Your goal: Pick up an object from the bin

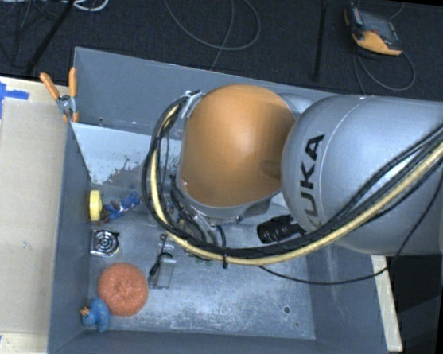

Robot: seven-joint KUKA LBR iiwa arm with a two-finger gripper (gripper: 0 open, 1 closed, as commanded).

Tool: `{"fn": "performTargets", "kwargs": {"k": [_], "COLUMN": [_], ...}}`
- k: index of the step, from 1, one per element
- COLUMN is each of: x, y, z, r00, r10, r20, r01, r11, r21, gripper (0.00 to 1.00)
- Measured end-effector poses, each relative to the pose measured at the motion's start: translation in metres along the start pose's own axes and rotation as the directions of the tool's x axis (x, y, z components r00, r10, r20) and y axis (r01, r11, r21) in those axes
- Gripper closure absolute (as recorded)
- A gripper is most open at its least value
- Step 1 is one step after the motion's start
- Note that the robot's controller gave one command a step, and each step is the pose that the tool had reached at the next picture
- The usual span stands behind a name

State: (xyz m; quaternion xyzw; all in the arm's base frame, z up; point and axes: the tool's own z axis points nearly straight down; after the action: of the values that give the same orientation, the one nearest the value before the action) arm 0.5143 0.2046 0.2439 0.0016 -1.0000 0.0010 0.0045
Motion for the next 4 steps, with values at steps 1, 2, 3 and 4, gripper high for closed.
{"fn": "performTargets", "kwargs": {"k": [1,2,3,4], "x": [-0.002,0.014,0.032,0.004], "y": [-0.002,0.015,0.036,0.017], "z": [-0.005,0.073,0.091,0.110], "r00": [1.000,1.000,0.979,0.995], "r10": [0.006,0.009,-0.203,-0.098], "r20": [0.008,0.011,0.006,0.010], "r01": [-0.006,-0.009,0.203,0.098], "r11": [1.000,1.000,0.979,0.995], "r21": [-0.002,-0.003,0.001,-0.002], "gripper": [0.00,0.00,0.00,0.00]}}
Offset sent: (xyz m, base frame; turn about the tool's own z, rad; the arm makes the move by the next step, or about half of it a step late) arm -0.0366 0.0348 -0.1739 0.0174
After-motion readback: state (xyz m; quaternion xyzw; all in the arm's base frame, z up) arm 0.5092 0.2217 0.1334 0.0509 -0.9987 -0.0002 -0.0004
